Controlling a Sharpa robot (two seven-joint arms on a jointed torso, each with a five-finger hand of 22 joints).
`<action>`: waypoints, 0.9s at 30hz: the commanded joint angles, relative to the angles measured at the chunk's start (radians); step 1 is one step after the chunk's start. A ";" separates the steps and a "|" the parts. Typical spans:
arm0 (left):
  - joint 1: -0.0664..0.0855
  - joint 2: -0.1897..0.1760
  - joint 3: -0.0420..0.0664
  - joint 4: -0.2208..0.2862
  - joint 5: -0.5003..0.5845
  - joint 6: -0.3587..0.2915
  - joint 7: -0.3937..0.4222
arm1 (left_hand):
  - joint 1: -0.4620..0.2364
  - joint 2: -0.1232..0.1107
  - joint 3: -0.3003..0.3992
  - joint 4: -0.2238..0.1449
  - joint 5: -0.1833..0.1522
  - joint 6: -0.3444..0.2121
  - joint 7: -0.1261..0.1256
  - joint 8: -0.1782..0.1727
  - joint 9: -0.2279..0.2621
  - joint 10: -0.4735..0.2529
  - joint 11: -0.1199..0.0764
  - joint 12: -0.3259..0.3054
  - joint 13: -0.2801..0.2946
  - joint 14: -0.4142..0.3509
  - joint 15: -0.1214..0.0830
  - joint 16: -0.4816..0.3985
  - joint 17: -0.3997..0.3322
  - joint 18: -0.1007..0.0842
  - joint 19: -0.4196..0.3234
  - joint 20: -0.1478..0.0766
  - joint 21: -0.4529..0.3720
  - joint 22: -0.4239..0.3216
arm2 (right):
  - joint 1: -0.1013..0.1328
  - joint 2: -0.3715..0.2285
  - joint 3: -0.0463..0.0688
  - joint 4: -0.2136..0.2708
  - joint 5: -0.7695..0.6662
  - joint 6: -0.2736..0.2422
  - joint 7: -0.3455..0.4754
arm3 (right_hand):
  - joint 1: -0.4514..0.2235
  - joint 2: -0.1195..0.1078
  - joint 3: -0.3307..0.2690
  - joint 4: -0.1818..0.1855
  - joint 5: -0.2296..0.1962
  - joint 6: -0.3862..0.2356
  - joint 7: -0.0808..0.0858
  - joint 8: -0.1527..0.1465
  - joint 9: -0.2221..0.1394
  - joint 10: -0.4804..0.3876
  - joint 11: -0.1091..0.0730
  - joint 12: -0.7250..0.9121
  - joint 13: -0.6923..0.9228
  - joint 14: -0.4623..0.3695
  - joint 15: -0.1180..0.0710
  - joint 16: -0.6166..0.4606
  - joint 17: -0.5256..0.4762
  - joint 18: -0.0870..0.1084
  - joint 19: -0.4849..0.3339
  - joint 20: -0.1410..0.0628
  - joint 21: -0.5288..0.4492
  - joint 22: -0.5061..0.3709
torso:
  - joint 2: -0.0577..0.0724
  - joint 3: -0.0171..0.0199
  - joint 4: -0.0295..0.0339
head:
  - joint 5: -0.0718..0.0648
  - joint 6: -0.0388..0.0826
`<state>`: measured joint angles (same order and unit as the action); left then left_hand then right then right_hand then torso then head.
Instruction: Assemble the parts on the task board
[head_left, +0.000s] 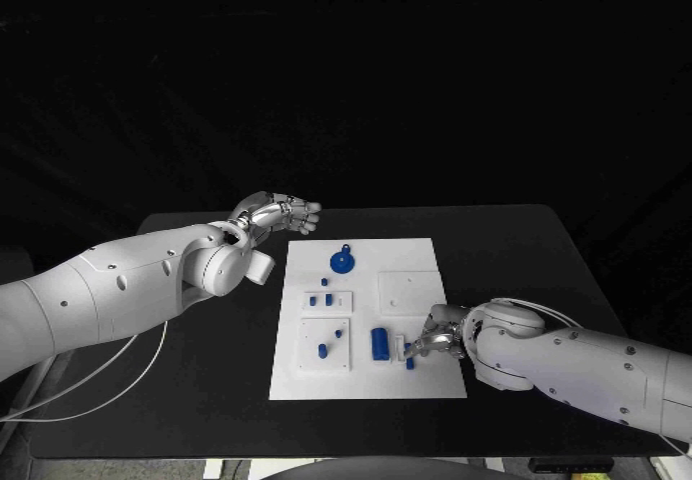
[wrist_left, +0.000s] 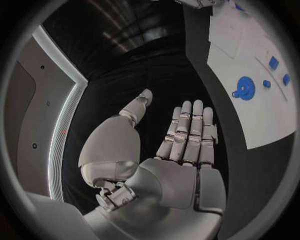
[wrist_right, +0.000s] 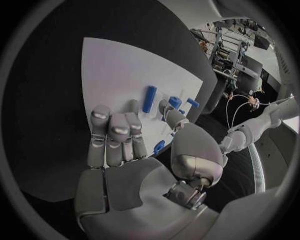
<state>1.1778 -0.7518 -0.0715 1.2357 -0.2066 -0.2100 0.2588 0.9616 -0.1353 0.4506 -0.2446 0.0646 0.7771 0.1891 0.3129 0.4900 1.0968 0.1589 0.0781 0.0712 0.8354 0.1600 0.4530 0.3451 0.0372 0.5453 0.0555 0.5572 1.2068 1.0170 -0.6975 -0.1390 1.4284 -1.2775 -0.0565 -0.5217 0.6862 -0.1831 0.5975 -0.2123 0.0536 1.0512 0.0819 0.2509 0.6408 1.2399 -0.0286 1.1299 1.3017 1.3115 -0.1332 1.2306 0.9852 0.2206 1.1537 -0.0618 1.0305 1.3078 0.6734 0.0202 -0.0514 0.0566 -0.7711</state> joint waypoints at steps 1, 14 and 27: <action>0.001 0.003 0.001 0.002 -0.003 0.016 0.004 | -0.008 0.000 -0.001 0.005 -0.002 -0.004 0.000 0.002 -0.001 -0.001 0.002 -0.004 0.000 -0.001 0.002 -0.007 0.001 0.017 0.004 0.006 -0.006 0.001 | -0.005 0.015 -0.007 -0.022 -0.056 0.024 -0.011 | 0.009 0.011 -0.008 0.001 -0.004 0.000 0.000 -0.007 -0.007 -0.001 -0.001 0.000 0.002 0.001 -0.003 -0.005 -0.001 0.041 -0.001 -0.003 -0.002 0.014 | 0.000 -0.0001 0.0013 | -0.002 0.000; 0.001 0.001 0.001 0.002 -0.003 0.016 0.001 | -0.009 0.001 -0.002 0.006 -0.002 -0.004 0.000 0.003 -0.001 0.000 0.001 -0.004 0.000 -0.001 0.002 -0.007 0.002 0.017 0.004 0.006 -0.007 0.002 | -0.028 0.042 -0.008 -0.066 -0.056 0.024 -0.008 | 0.002 0.092 -0.041 -0.019 -0.004 0.005 -0.002 -0.005 -0.005 0.008 -0.003 0.007 0.007 0.001 -0.005 -0.005 0.001 0.041 -0.002 -0.005 -0.004 0.014 | 0.001 0.0004 0.0008 | 0.001 -0.004; 0.001 -0.001 0.001 0.003 -0.006 0.015 -0.002 | -0.009 0.001 -0.002 0.006 -0.002 -0.003 0.000 0.003 -0.001 0.000 0.001 -0.003 0.000 -0.001 0.002 -0.008 0.003 0.017 0.004 0.006 -0.007 0.002 | -0.035 0.025 -0.015 -0.070 -0.087 0.033 -0.013 | 0.057 0.103 -0.016 -0.066 -0.004 0.007 -0.003 -0.005 -0.004 0.011 -0.004 0.007 0.007 0.002 -0.005 -0.005 0.001 0.041 -0.001 -0.005 -0.004 0.015 | 0.000 0.0001 -0.0003 | 0.001 -0.006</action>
<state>1.1781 -0.7537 -0.0716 1.2359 -0.2076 -0.2076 0.2527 0.9616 -0.1353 0.4506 -0.2446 0.0647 0.7771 0.1891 0.3129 0.4903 1.0968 0.1589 0.0781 0.0712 0.8354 0.1600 0.4490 0.3467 0.0370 0.5452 0.0555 0.5534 1.2074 1.0018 -0.6624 -0.1389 1.3770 -1.3348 -0.0662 -0.4979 0.7338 -0.0775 0.5810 -0.2735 0.0535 1.0636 0.0736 0.2557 0.8791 1.2436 -0.0323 1.1340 1.3082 1.3109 -0.1339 1.2306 0.9852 0.2245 1.1523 -0.0604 1.0305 1.3078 0.6739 0.0208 -0.0514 0.0585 -0.7768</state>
